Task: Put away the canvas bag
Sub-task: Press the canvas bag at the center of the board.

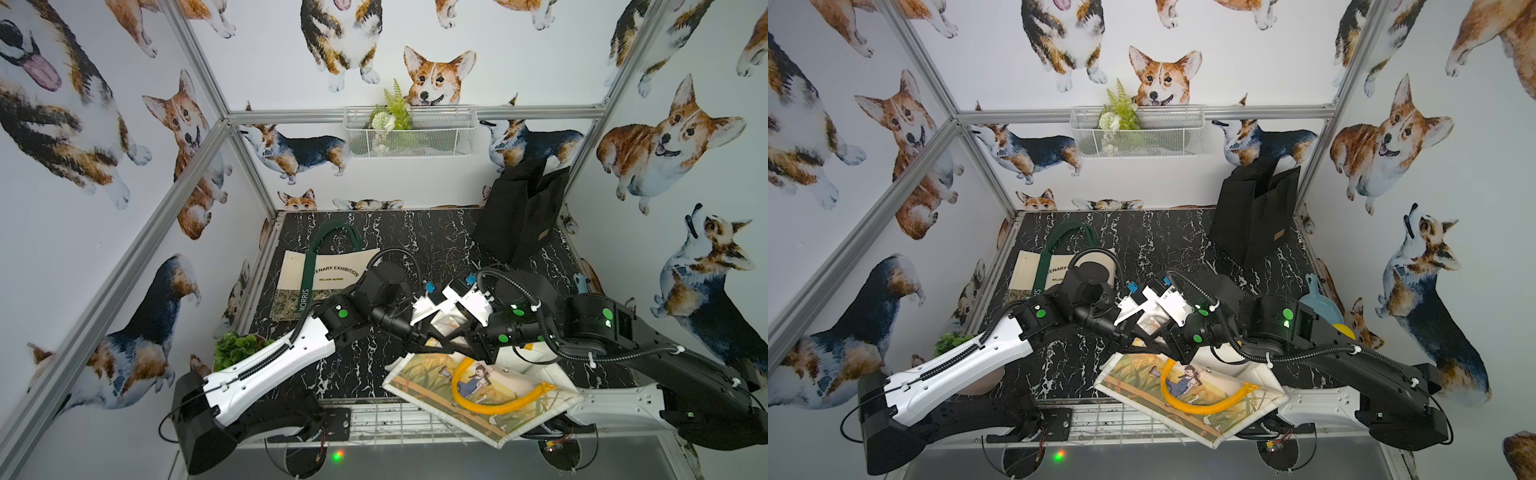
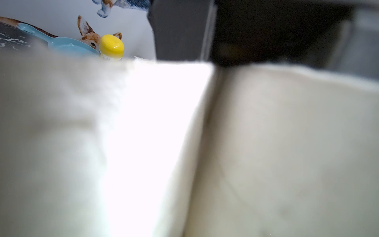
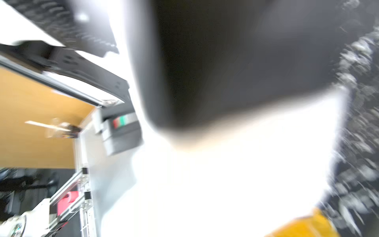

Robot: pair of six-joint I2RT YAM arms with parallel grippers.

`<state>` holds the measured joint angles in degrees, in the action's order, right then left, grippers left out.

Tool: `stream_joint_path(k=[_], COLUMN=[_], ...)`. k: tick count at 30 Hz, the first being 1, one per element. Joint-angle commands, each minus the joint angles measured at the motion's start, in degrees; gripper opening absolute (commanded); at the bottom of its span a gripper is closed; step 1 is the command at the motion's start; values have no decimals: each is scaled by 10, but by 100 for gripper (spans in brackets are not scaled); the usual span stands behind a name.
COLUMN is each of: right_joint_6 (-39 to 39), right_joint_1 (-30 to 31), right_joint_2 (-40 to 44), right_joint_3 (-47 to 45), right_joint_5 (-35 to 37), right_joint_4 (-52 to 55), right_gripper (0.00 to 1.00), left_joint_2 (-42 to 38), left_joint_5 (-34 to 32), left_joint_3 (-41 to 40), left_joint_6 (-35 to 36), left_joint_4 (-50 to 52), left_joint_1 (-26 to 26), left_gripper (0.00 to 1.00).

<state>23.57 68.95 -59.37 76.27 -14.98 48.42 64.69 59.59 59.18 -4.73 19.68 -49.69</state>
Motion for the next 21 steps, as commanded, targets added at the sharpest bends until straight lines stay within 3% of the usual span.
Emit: stream_joint_path(k=[1,5,11,17,21], right_joint_6=[-24,-35,-46,-23,-7], right_joint_1=[1,1,1,1,1], right_joint_2=[29,47,53,77,100], right_joint_3=[-47,-60,-43,-36,-32], right_joint_5=[-115,-160,-164,-145,-123], right_joint_4=[-38,-47,14,52,75], right_gripper=[51,51,43,40,40], left_joint_2=[-37,-73,-99,-95,-102], left_joint_5=[109,153,193,197,154], left_joint_3=[3,4,6,29,29], left_joint_6=[-14,-6,24,138,177], left_joint_4=[-82,-47,7,145,190], left_joint_1=[57,133,215,255,258], left_gripper=[0,0,0,0,0])
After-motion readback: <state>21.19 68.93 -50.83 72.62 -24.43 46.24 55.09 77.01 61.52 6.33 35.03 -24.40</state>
